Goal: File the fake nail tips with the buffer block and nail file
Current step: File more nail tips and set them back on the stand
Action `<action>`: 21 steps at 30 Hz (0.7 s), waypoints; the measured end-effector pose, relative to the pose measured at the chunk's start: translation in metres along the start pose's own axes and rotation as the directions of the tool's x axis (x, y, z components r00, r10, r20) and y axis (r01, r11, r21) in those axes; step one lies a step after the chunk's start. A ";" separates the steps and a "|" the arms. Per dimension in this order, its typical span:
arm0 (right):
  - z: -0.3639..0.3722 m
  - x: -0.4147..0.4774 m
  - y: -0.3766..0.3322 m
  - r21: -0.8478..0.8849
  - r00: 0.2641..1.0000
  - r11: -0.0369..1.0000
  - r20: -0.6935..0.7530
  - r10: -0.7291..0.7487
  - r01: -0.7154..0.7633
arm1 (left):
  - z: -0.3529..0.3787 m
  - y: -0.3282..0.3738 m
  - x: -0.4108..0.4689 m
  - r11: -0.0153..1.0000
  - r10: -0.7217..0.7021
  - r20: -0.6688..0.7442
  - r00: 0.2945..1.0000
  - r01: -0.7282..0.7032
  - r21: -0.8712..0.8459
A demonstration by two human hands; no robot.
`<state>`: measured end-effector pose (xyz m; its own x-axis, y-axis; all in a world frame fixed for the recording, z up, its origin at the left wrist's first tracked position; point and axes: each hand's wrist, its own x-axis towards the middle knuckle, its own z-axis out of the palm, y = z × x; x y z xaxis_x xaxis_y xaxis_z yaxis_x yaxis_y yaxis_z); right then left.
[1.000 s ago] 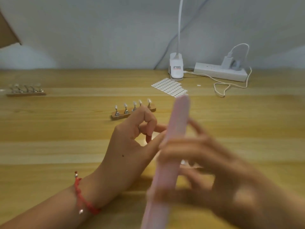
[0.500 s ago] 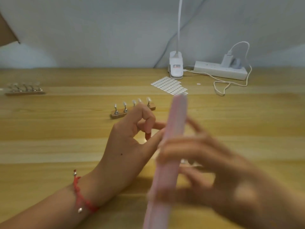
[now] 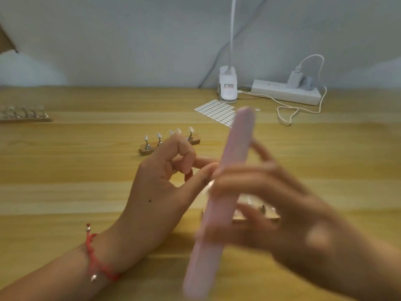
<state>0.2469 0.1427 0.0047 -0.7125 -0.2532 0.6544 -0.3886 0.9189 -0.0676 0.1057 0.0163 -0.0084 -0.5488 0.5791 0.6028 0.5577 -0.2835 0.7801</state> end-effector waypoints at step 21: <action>-0.038 -0.002 0.062 -0.331 0.899 0.847 -0.289 0.328 -0.416 | -0.001 0.000 0.005 0.959 -0.112 0.085 0.990 0.130 -0.253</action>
<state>0.2460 0.2112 0.0278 -0.5993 0.1614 0.7841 0.1602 0.9838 -0.0801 0.1028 0.0184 -0.0052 -0.5534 0.6698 0.4950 0.3053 -0.3899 0.8688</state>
